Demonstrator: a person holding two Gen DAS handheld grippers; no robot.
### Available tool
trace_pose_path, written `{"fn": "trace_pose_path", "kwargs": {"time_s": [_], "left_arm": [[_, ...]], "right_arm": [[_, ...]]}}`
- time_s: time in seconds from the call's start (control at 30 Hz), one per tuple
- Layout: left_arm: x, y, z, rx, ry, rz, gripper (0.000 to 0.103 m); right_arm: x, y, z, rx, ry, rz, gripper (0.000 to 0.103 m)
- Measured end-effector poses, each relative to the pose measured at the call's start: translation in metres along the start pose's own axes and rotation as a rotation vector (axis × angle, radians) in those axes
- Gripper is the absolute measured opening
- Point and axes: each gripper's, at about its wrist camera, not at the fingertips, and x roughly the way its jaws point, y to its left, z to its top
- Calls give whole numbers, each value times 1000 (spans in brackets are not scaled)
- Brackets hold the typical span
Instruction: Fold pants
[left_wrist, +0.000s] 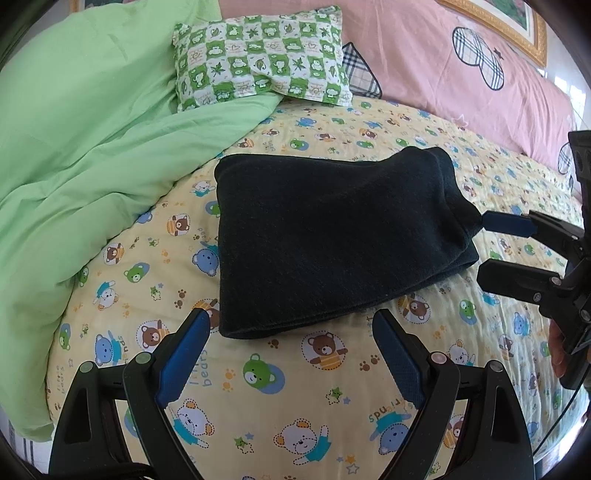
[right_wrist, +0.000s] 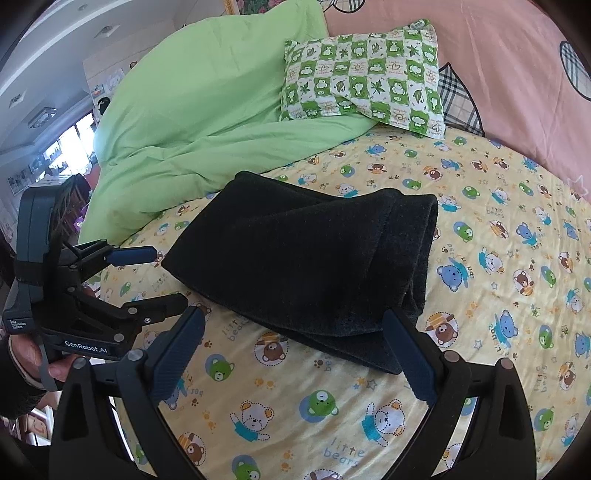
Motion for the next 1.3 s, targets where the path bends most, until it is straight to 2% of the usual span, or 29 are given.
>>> {"fn": "trace_pose_path", "kwargs": {"time_s": [1.3], "left_arm": [[7,-1,3,4,20,15,90]], "right_arm": [[7,1,3,5,6,12,98]]}}
